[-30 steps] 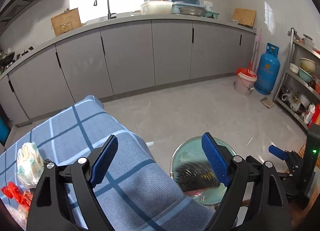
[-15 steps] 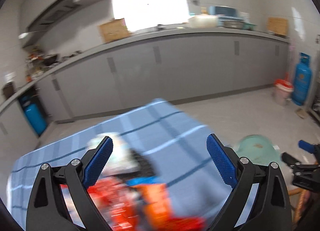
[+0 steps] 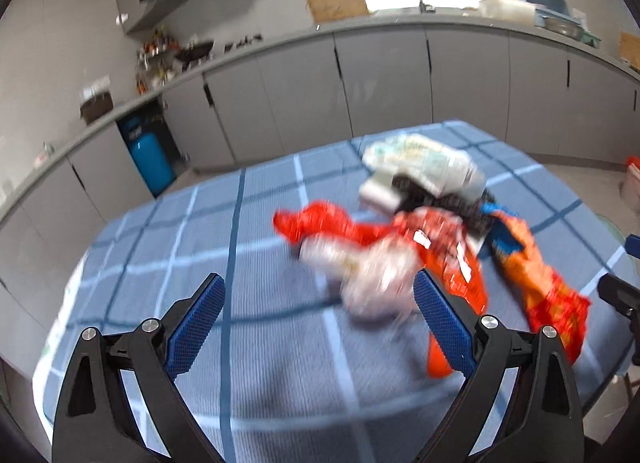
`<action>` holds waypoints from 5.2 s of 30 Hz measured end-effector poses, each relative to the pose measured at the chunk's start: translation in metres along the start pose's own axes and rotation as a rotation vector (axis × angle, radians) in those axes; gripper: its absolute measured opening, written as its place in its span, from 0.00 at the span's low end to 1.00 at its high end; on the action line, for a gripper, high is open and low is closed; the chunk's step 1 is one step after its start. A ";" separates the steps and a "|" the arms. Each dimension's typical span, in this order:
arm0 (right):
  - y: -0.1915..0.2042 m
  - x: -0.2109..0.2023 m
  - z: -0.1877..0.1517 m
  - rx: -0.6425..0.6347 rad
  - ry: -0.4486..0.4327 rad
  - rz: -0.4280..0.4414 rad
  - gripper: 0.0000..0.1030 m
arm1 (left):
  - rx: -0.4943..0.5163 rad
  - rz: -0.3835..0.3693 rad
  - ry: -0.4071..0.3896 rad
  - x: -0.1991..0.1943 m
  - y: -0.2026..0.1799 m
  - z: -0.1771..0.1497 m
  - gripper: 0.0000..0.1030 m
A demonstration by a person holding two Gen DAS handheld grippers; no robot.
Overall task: Collect trash
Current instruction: 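Grasp the clear plastic bag with the left tool while the right tool grasps the orange wrapper, then carry the bag and wrapper over the basin and open both tools, then move both tools back over the remaining trash on the table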
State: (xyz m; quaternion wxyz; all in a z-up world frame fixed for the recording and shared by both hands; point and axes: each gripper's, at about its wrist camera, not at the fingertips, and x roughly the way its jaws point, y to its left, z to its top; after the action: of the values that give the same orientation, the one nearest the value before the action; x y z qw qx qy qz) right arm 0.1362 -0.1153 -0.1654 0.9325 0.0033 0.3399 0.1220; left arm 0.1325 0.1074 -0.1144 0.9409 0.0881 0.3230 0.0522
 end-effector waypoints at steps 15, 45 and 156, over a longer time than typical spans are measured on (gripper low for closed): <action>0.018 0.043 -0.005 -0.070 0.105 -0.016 0.88 | -0.057 -0.083 0.056 0.057 -0.009 0.001 0.91; 0.020 0.013 0.003 -0.116 0.013 0.025 0.22 | -0.022 -0.148 -0.027 -0.016 -0.004 0.013 0.10; 0.014 0.042 0.011 -0.060 0.052 -0.022 0.83 | -0.180 0.185 0.088 0.066 0.045 0.018 0.88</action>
State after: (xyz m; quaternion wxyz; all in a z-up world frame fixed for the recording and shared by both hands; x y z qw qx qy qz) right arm 0.1710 -0.0908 -0.1828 0.9244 -0.0317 0.3600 0.1218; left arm 0.1940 0.1590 -0.1307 0.9209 0.0306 0.3486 0.1716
